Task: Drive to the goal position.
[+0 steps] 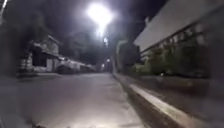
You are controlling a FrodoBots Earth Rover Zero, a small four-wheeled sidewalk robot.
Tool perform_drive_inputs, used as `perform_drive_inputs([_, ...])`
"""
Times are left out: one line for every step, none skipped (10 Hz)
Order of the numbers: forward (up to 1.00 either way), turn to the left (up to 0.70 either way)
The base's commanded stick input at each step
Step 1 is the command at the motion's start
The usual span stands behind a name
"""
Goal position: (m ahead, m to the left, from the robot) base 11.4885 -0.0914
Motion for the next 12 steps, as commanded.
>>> perform_drive_inputs([0.49, 0.04])
perform_drive_inputs([0.49, 0.04])
perform_drive_inputs([0.49, 0.04])
perform_drive_inputs([0.49, 0.04])
perform_drive_inputs([0.49, 0.04])
perform_drive_inputs([0.49, 0.04])
perform_drive_inputs([0.49, 0.04])
perform_drive_inputs([0.49, -0.1])
perform_drive_inputs([0.49, -0.35])
perform_drive_inputs([0.49, 0.01])
perform_drive_inputs([0.49, -0.11])
perform_drive_inputs([0.49, -0.34])
